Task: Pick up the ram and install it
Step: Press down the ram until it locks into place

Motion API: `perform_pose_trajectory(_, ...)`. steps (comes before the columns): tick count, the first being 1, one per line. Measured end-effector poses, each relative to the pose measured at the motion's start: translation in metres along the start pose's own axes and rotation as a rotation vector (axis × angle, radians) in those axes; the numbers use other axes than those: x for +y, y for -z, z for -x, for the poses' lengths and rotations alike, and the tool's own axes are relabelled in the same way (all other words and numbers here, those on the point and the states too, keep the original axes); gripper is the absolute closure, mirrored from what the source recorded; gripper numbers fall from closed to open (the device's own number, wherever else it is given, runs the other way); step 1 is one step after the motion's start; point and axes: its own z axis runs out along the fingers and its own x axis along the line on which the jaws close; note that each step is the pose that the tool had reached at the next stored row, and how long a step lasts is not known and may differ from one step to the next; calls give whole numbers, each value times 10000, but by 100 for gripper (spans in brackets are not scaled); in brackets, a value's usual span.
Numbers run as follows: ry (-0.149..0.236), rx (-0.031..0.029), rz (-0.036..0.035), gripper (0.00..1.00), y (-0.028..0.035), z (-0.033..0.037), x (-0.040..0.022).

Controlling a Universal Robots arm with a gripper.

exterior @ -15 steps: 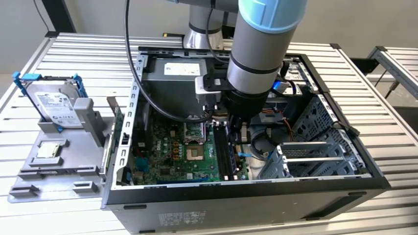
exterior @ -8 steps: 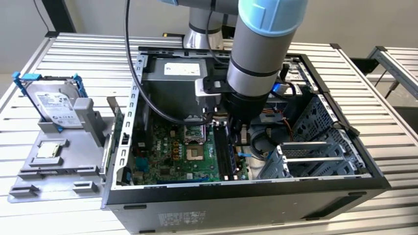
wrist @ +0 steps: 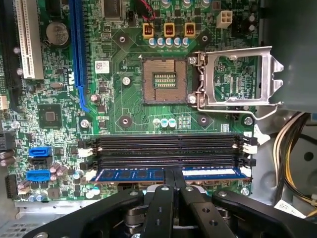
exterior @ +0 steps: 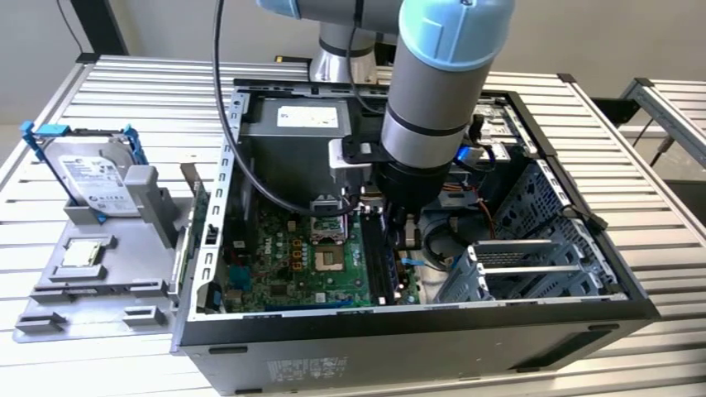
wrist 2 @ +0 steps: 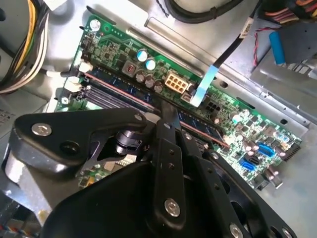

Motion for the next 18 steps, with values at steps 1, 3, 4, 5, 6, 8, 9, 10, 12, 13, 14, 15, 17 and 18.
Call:
perform_pose_trajectory(1,0,3,1,100,2,1,0)
perform_pose_trajectory(3,-3,-44,-9,100,54,6,-3)
perform_pose_trajectory(4,-3,-49,-11,100,95,7,-5)
perform_pose_trajectory(5,-2,-27,-6,100,150,4,-6)
perform_pose_trajectory(6,-2,-28,-6,100,196,4,-7)
perform_pose_trajectory(8,-1,-19,-6,100,287,5,-11)
perform_pose_trajectory(9,-1,-18,-6,100,334,5,-13)
perform_pose_trajectory(10,-1,-8,-4,100,379,6,-15)
perform_pose_trajectory(12,-1,-8,-4,100,467,7,-18)
perform_pose_trajectory(13,-1,-9,-4,100,512,8,-20)
perform_pose_trajectory(14,-1,-8,-4,100,558,8,-22)
perform_pose_trajectory(15,-1,-8,-4,100,604,9,-24)
perform_pose_trajectory(17,0,-7,-3,100,668,10,-26)
perform_pose_trajectory(18,0,-9,-5,100,669,10,-27)
